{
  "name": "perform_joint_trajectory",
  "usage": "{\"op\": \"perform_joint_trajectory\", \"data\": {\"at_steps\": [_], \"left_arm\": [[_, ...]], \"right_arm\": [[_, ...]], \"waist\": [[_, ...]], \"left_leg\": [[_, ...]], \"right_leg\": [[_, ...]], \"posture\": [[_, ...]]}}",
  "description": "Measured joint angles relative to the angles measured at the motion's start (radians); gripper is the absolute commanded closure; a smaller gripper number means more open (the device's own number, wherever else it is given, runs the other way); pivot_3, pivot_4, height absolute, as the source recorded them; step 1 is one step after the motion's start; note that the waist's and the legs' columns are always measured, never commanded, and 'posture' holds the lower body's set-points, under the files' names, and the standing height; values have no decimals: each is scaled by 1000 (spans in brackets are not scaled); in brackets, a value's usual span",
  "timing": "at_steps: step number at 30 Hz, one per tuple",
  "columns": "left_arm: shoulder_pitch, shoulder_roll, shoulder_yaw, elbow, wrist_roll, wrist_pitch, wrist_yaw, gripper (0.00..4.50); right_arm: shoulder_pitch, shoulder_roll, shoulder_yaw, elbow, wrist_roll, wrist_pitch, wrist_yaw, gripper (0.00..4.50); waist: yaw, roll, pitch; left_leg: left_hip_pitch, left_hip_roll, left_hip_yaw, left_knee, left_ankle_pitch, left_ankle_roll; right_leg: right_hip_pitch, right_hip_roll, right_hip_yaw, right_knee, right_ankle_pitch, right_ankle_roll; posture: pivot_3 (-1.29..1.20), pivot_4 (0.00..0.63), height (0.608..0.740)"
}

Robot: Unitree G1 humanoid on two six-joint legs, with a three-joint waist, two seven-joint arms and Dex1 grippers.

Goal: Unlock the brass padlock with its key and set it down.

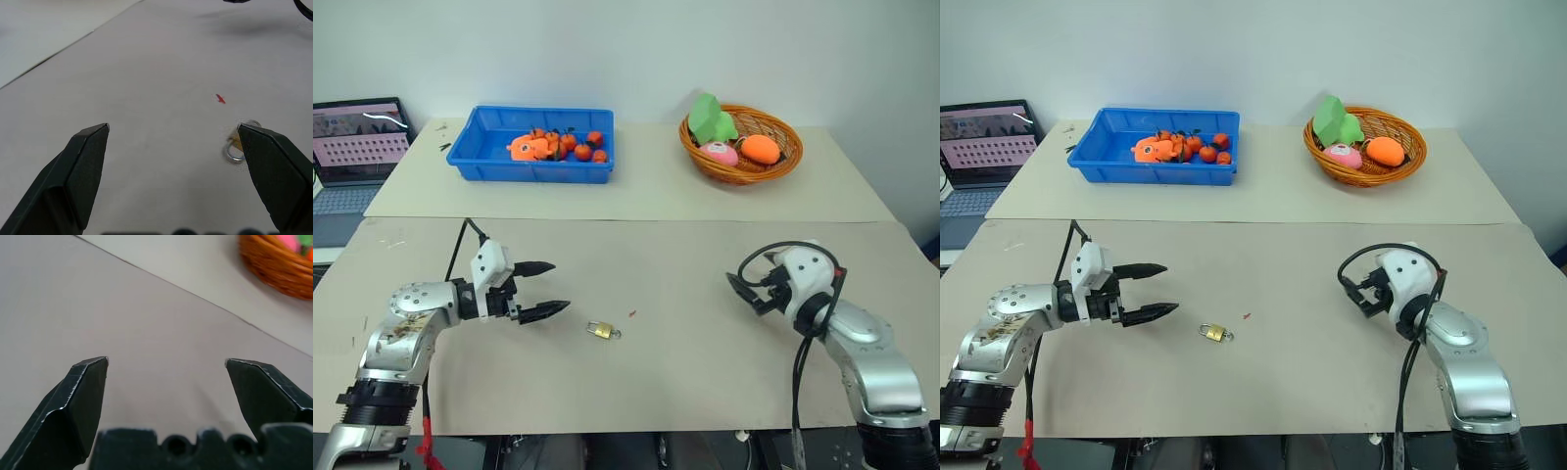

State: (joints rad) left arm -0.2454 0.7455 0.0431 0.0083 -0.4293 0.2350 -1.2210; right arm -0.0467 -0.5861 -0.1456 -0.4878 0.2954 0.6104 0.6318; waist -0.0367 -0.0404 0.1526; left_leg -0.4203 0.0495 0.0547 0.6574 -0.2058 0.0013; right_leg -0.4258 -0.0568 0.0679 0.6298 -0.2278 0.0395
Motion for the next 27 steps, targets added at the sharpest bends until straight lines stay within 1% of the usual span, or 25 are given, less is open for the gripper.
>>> {"op": "perform_joint_trajectory", "data": {"at_steps": [1,3,4,7,11,15,17,19,24,27], "left_arm": [[-1,10,-10,-1,1,-18,-30,56],[-7,19,-28,4,11,-50,-74,56],[-16,22,-46,10,21,-79,-111,56],[-46,25,-91,48,42,-138,-198,56],[-125,-4,-153,144,82,-211,-272,56],[-272,-106,-228,335,137,-311,-340,56],[-312,-135,-250,407,158,-357,-364,56],[-353,-160,-284,479,169,-406,-379,56],[-415,-183,-424,617,171,-513,-388,56],[-432,-196,-460,686,169,-573,-390,56]], "right_arm": [[31,-36,11,-41,47,5,59,0],[67,-62,19,-83,94,13,118,0],[92,-76,20,-96,114,19,138,0],[134,-86,19,-100,125,35,145,0],[154,-69,12,-111,132,42,103,0],[204,-42,-3,-184,152,64,37,0],[224,-35,-19,-221,161,77,15,0],[246,-27,-40,-253,173,85,-10,0],[321,2,-99,-340,212,119,-77,0],[349,14,-118,-373,226,123,-116,0]], "waist": [[1,0,0],[3,0,0],[7,0,0],[17,0,0],[23,0,0],[36,0,0],[37,-1,0],[35,-1,0],[31,-1,0],[27,-1,0]], "left_leg": [[0,0,0,0,0,0],[0,0,0,0,0,0],[0,0,0,0,0,0],[0,0,1,1,0,0],[1,0,1,2,0,0],[-2,-1,0,3,0,0],[-2,-2,0,3,0,0],[-3,-2,-1,3,0,0],[-2,-1,-1,3,0,0],[-2,-1,-2,3,0,1]], "right_leg": [[0,0,0,0,0,1],[0,0,-1,0,0,1],[0,-1,-1,-1,-3,-5],[0,-1,0,0,-4,-3],[1,0,0,0,-6,0],[0,0,-1,0,-3,-1],[0,0,-1,-1,0,3],[0,0,-1,-1,1,4],[1,0,-1,0,0,5],[1,0,-1,0,-1,7]], "posture": [[0,150,740],[0,150,740],[0,150,740],[0,150,740],[0,150,740],[0,150,740],[0,150,740],[0,150,740],[0,150,740],[0,150,740]]}}
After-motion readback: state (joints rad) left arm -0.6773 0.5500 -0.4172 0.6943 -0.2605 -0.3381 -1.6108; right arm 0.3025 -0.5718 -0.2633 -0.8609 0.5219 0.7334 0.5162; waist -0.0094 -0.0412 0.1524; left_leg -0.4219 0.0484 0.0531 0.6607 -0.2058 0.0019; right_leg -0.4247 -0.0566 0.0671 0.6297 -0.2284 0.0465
